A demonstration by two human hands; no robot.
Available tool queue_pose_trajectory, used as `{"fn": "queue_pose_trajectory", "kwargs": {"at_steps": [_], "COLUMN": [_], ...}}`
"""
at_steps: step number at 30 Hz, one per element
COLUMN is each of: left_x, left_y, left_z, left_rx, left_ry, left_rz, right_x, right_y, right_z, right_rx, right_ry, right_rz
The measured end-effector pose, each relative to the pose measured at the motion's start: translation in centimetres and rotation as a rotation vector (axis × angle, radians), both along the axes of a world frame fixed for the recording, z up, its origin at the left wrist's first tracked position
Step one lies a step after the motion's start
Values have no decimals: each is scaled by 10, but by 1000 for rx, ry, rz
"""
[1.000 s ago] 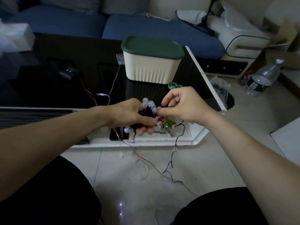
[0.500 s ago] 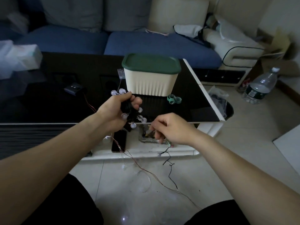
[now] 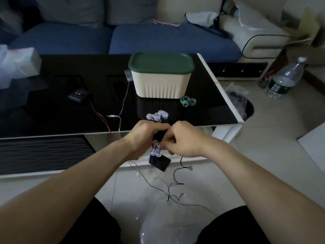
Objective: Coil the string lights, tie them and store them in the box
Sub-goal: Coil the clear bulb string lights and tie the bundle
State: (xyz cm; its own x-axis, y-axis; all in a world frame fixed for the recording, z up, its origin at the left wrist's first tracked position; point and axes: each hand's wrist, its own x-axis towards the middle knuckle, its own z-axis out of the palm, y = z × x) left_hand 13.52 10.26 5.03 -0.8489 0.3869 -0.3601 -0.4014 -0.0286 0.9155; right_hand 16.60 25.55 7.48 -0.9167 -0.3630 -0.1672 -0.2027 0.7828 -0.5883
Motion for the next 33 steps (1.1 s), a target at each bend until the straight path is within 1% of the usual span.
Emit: {"fn": "queue_pose_trajectory", "kwargs": {"at_steps": [2,4,6,8,11,15,18,20,24,27,29,30,31,33], "left_x": [2,7,8,5,-5,-20,-30,-32,-41,-51,-56,-56,-56,-55], "left_y": [2,2,3,5,5,-8,-24,-29,-26,-20,-17,-15,-13,-11], "left_z": [-1,1,2,2,9,15,10,9,7,9,8,8,6,2], "left_rx": [-31,-48,-77,-62,-48,-72,-114,-113,4,221,375,421,428,363], "left_ry": [14,-7,21,59,80,78,91,82,-31,-234,-411,-478,-506,-462], "left_rz": [-70,-172,-254,-279,-313,-518,-566,-480,-145,108,209,233,251,297], "right_x": [-2,-5,-9,-14,-20,-25,-27,-28,-26,-20,-16,-14,-12,-10], "right_y": [6,14,22,28,32,34,34,37,44,43,38,35,30,20], "right_z": [6,9,11,11,11,9,9,8,-1,-10,-14,-15,-17,-18], "right_rx": [-40,-85,-152,-157,-162,-197,-246,-283,-260,-196,-163,-148,-132,-82], "right_ry": [64,51,28,59,32,-64,-43,-27,-17,-31,-37,-21,8,60], "right_rz": [-51,-98,-175,-224,-240,-202,-192,-227,-302,-361,-362,-348,-328,-275]}}
